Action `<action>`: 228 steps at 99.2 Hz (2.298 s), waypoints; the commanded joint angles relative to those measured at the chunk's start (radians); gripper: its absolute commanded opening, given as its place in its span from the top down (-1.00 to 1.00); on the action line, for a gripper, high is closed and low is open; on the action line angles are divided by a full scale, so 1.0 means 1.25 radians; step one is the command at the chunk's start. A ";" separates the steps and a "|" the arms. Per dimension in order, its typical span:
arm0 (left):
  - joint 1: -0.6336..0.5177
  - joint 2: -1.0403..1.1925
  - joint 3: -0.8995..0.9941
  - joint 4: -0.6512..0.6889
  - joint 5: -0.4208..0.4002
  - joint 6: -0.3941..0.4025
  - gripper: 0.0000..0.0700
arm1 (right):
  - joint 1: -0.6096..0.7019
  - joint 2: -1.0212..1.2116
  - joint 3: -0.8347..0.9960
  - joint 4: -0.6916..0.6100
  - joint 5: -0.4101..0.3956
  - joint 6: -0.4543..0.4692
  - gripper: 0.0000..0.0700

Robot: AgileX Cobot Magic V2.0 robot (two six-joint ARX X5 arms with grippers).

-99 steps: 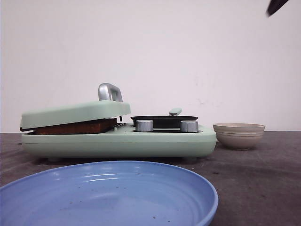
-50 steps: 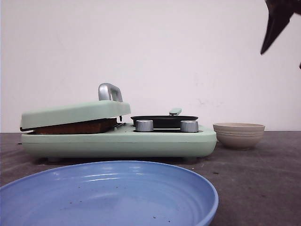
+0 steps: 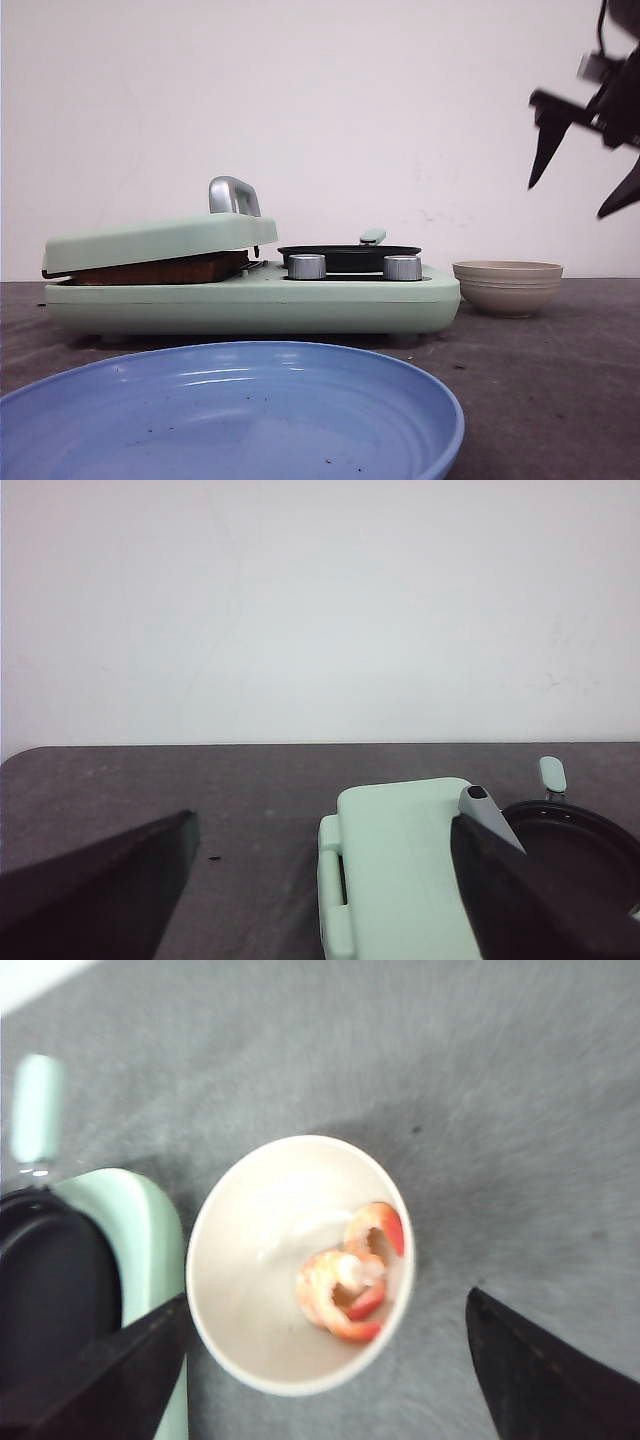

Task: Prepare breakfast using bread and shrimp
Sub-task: 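Lower the right gripper to the cream shrimp bowl and grasp its rim, then lift the shrimp bowl with the right gripper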

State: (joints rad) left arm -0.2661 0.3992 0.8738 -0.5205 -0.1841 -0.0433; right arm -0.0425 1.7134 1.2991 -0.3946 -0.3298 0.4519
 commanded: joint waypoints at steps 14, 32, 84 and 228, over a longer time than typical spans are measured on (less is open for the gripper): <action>-0.001 0.004 0.009 0.004 0.001 -0.002 -0.35 | -0.002 0.105 0.028 0.002 -0.036 0.071 -0.55; -0.002 0.004 0.009 -0.016 0.001 -0.002 -0.35 | -0.001 0.149 0.028 0.000 -0.056 0.073 -0.55; -0.002 0.004 0.007 -0.028 0.001 -0.002 -0.35 | 0.007 0.193 0.028 0.022 -0.086 0.069 -0.44; -0.001 0.004 0.007 -0.032 0.001 -0.002 -0.35 | 0.032 0.193 0.028 0.022 -0.072 0.048 0.87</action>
State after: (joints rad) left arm -0.2661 0.3992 0.8738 -0.5716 -0.1841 -0.0433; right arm -0.0055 1.9404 1.3140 -0.3771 -0.4160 0.5213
